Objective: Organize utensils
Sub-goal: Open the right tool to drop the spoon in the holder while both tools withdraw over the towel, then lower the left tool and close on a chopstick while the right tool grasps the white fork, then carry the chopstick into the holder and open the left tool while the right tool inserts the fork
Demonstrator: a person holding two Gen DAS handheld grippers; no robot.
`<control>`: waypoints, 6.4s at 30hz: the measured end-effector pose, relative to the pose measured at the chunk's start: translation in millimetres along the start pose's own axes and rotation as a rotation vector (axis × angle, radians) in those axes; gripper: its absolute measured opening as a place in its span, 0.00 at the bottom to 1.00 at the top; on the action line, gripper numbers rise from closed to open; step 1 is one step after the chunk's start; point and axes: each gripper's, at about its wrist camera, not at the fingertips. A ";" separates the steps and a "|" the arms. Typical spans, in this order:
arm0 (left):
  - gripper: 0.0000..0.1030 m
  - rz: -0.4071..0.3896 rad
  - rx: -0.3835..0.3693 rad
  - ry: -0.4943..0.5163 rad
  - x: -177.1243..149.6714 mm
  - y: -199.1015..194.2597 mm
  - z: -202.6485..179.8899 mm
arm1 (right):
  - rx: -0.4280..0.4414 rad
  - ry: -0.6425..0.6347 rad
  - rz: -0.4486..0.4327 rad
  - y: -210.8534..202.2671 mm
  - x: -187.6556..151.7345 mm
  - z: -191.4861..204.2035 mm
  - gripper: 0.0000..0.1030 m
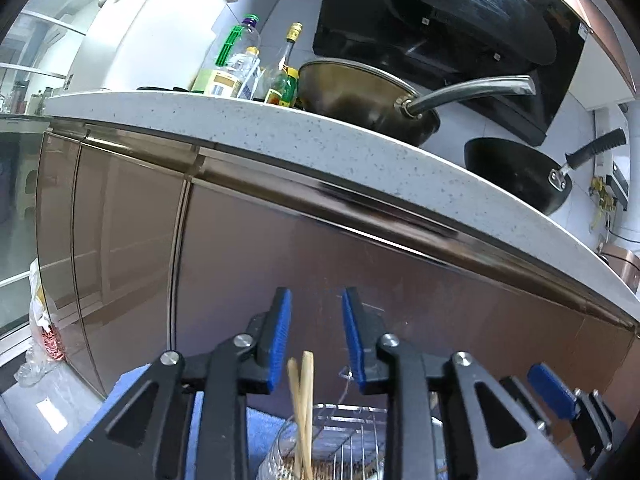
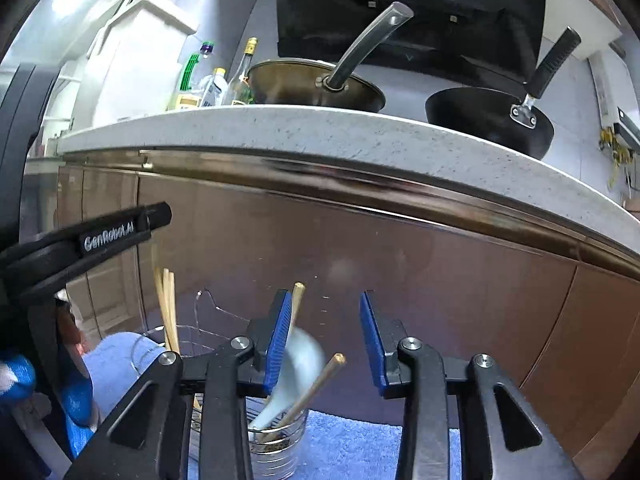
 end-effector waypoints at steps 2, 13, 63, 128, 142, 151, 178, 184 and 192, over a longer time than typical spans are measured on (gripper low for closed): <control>0.27 0.002 -0.002 0.013 2.6 -12.0 1.2 | -0.006 -0.009 -0.003 -9.4 4.0 -0.5 0.34; 0.39 0.110 0.049 0.184 -2.3 -94.1 -7.9 | 0.041 0.082 0.063 -72.3 6.7 -14.3 0.37; 0.49 0.080 0.200 0.325 12.4 -319.2 29.5 | 0.081 0.204 -0.014 -310.0 -19.3 -39.6 0.72; 0.21 1.102 0.079 0.265 -152.7 -64.7 63.9 | 0.505 0.180 0.868 -27.1 -133.1 9.8 0.32; 0.15 1.158 0.075 0.262 -167.8 -48.9 71.9 | 0.455 0.094 1.018 21.3 -143.9 32.6 0.32; 0.05 1.153 0.073 0.244 -165.0 -48.3 81.2 | 0.417 0.029 1.034 21.8 -143.9 60.2 0.26; 0.05 0.867 -0.046 0.183 -101.6 -139.9 61.6 | 0.526 0.199 0.487 -130.5 -92.9 9.9 0.25; 0.05 0.804 -0.057 0.180 -83.0 -161.3 60.5 | 0.496 0.193 0.382 -151.3 -84.2 10.4 0.25; 0.05 0.750 -0.063 0.175 -70.2 -174.0 57.3 | 0.437 0.152 0.267 -173.8 -68.8 6.1 0.25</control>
Point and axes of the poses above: each gripper's, at about its wrist camera, not at the fingertips, and y roughly the way its jaws point, z to its left, x to its top, and after that the axes turned 8 degrees about -y, right-handed
